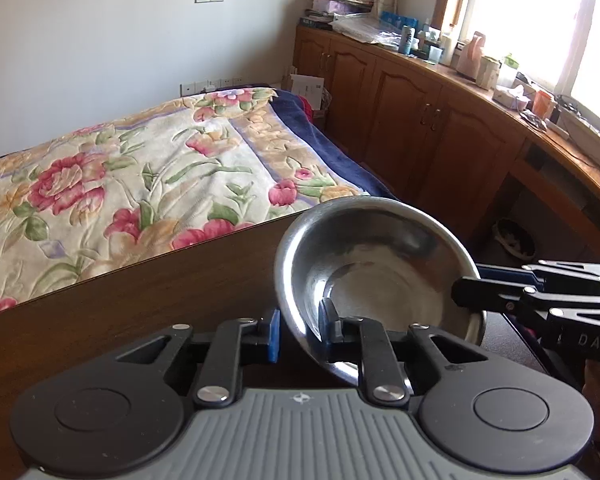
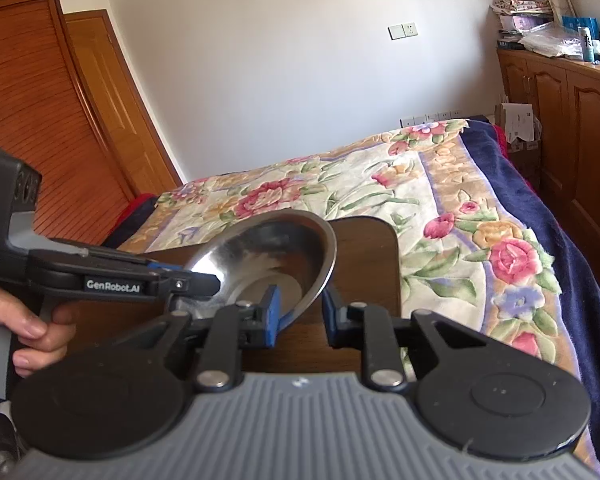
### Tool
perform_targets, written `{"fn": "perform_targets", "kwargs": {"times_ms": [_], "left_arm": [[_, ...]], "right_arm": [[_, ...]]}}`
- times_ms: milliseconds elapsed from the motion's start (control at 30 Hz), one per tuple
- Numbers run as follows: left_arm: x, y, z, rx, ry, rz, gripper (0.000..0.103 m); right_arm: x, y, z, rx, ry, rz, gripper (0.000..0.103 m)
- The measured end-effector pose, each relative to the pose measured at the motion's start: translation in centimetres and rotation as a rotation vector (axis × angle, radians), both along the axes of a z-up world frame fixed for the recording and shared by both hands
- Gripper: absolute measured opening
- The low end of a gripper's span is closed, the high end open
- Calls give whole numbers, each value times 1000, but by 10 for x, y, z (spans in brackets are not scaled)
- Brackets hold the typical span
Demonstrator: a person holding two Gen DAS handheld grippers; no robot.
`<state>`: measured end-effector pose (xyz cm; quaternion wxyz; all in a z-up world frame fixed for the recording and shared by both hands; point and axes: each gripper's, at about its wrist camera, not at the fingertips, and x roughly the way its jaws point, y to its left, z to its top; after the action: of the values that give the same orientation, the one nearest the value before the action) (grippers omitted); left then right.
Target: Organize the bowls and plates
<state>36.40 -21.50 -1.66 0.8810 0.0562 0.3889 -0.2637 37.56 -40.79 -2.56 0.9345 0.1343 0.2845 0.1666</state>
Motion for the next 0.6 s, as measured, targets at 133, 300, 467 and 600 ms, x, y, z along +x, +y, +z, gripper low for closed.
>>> {"fn": "perform_targets", "kwargs": {"times_ms": [133, 300, 467, 600], "left_arm": [[-4, 0, 4, -6, 3, 7, 17], [-13, 7, 17, -24, -21, 1, 15], [-24, 15, 30, -40, -42, 3, 15], [-35, 20, 43, -51, -61, 1, 15]], "right_arm": [[-1, 1, 0, -2, -1, -16, 18], [-7, 5, 6, -15, -20, -24, 16], [-15, 10, 17, -19, -41, -24, 16], [-22, 14, 28, -28, -62, -22, 16]]}}
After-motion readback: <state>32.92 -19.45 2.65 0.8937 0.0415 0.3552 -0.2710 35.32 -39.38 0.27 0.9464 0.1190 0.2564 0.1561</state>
